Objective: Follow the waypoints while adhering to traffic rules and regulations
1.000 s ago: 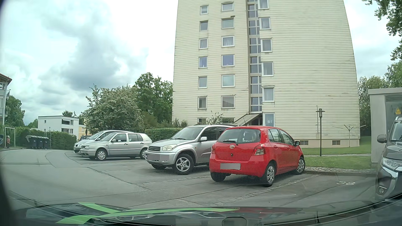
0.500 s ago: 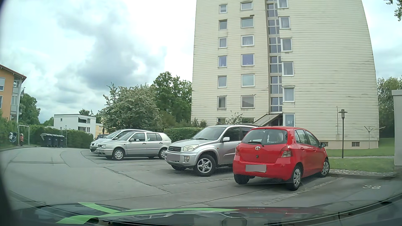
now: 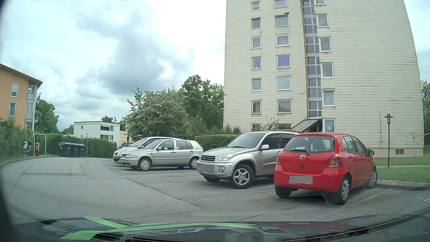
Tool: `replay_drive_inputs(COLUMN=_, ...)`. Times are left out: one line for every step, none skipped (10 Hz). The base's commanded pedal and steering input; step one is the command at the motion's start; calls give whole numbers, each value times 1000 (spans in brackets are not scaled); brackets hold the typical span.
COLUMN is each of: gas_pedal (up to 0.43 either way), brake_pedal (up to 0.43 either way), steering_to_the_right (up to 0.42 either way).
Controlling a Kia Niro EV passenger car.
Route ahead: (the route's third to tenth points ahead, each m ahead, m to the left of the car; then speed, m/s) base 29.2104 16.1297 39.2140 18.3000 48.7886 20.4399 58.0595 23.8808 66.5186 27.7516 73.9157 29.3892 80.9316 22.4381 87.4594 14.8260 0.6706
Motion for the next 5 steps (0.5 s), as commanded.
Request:
replay_drive_inputs(gas_pedal=0, brake_pedal=0, steering_to_the_right=-811)
replay_drive_inputs(gas_pedal=0, brake_pedal=0, steering_to_the_right=-810)
replay_drive_inputs(gas_pedal=0, brake_pedal=0, steering_to_the_right=-810)
replay_drive_inputs(gas_pedal=0, brake_pedal=0, steering_to_the_right=-810)
replay_drive_inputs(gas_pedal=0, brake_pedal=0, steering_to_the_right=-810)
